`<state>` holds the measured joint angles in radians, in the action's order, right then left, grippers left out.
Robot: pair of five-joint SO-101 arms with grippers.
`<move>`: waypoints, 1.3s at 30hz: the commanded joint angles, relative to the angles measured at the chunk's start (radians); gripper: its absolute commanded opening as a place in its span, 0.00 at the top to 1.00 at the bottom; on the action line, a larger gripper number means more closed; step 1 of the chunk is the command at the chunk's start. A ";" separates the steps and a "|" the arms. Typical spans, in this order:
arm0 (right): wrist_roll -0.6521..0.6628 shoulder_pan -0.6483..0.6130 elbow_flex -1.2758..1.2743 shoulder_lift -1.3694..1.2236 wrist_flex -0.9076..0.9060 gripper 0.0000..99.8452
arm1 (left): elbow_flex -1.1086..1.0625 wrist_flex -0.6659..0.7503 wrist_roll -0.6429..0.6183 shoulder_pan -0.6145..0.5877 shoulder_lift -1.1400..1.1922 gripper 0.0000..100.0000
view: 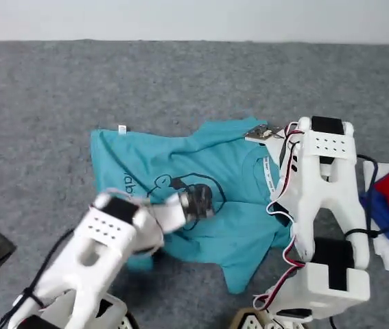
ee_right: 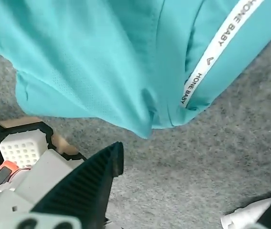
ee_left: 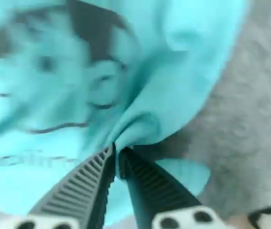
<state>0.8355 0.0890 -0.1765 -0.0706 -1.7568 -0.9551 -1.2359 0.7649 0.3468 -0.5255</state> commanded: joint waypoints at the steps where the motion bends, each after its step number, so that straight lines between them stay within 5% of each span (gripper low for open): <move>1: -0.015 0.025 0.006 0.045 -0.041 0.53 | 0.255 -0.112 -0.008 -0.074 -0.011 0.99; 6: -0.054 0.025 0.009 0.045 -0.041 0.53 | 0.358 -0.135 0.074 -0.133 -0.009 0.99; 14: -0.051 0.018 0.002 0.047 -0.044 0.53 | 0.397 0.238 0.083 -0.321 0.180 0.99; 19: 0.002 -0.002 0.003 0.047 -0.044 0.53 | 0.630 0.302 0.012 -0.397 0.480 0.98; 29: 0.015 -0.271 0.003 0.087 -0.044 0.52 | 1.167 -0.101 -0.296 -0.399 0.813 0.82; 39: 0.003 -0.467 -0.014 0.216 -0.045 0.53 | 1.317 -0.160 -0.440 -0.572 0.896 0.81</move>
<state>0.8401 -0.3376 -0.1857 0.0675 -1.7568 0.3122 -1.3832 0.3874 -0.1304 0.3675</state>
